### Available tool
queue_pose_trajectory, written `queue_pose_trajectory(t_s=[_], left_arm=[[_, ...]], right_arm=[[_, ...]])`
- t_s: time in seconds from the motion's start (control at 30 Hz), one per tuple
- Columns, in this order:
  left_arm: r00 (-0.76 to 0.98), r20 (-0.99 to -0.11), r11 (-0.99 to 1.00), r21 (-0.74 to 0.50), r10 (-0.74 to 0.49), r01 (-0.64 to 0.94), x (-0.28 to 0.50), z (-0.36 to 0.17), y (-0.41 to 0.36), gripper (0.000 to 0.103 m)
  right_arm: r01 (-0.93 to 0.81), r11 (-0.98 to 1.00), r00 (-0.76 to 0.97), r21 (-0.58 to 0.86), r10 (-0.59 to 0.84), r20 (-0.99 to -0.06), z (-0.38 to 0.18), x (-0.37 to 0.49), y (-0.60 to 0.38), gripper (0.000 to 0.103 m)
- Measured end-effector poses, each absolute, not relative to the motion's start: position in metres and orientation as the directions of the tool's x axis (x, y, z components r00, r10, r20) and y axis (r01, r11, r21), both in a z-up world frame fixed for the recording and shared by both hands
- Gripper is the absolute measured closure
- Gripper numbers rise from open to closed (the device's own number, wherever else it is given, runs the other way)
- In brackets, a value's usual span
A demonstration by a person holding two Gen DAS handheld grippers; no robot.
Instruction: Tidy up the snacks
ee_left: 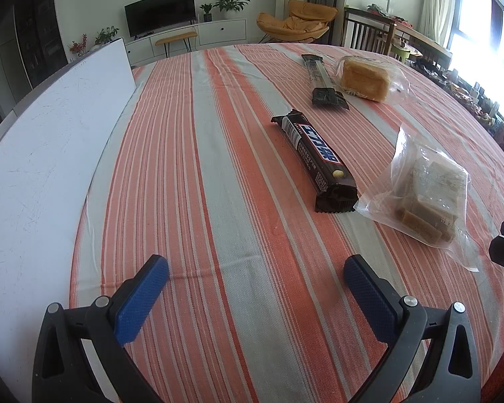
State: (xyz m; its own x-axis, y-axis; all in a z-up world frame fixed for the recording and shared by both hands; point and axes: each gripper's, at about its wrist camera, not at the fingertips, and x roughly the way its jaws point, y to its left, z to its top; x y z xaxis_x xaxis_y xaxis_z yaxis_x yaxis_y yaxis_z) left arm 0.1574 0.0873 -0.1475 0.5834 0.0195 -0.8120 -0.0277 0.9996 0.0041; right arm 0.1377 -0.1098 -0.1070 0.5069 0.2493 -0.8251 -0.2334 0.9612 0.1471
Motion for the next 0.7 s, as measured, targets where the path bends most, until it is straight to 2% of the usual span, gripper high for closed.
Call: queue_pose_trajectory(t_s=[0.07, 0.17, 0.23, 0.33, 0.37, 0.43, 0.5, 0.7], left_arm=[[0.583, -0.812, 1.000, 0.004, 0.020, -0.028, 0.157, -0.147, 0.087, 0.000], [0.583, -0.812, 1.000, 0.004, 0.020, -0.028, 0.157, -0.147, 0.087, 0.000], [0.583, -0.812, 1.000, 0.004, 0.019, -0.028, 0.157, -0.147, 0.087, 0.000], [0.583, -0.812, 1.000, 0.004, 0.019, -0.028, 0.157, -0.147, 0.087, 0.000], [0.583, -0.812, 1.000, 0.004, 0.019, -0.028, 0.157, -0.147, 0.087, 0.000], [0.583, -0.812, 1.000, 0.004, 0.019, -0.028, 0.157, -0.147, 0.087, 0.000], [0.583, -0.812, 1.000, 0.004, 0.019, -0.028, 0.157, -0.147, 0.087, 0.000], [0.583, -0.812, 1.000, 0.004, 0.019, -0.028, 0.157, -0.147, 0.087, 0.000]], right_arm=[[-0.305, 0.942, 0.499, 0.142, 0.285, -0.818, -0.107, 0.145, -0.086, 0.035], [-0.386, 0.920, 0.439, 0.069, 0.249, -0.863, -0.124, 0.157, -0.058, 0.036], [-0.299, 0.953, 0.513, 0.049, 0.204, -0.834, -0.125, 0.160, -0.073, 0.038], [0.004, 1.000, 0.608, -0.017, -0.016, -0.794, -0.124, 0.159, -0.120, 0.037], [0.057, 0.998, 0.620, 0.040, -0.004, -0.785, -0.120, 0.157, -0.136, 0.035], [0.120, 0.982, 0.671, 0.144, 0.027, -0.741, -0.111, 0.147, -0.159, 0.035], [0.168, 0.972, 0.699, 0.163, -0.002, -0.715, -0.106, 0.139, -0.170, 0.034], [0.163, 0.974, 0.655, 0.156, 0.011, -0.755, -0.113, 0.147, -0.163, 0.034]])
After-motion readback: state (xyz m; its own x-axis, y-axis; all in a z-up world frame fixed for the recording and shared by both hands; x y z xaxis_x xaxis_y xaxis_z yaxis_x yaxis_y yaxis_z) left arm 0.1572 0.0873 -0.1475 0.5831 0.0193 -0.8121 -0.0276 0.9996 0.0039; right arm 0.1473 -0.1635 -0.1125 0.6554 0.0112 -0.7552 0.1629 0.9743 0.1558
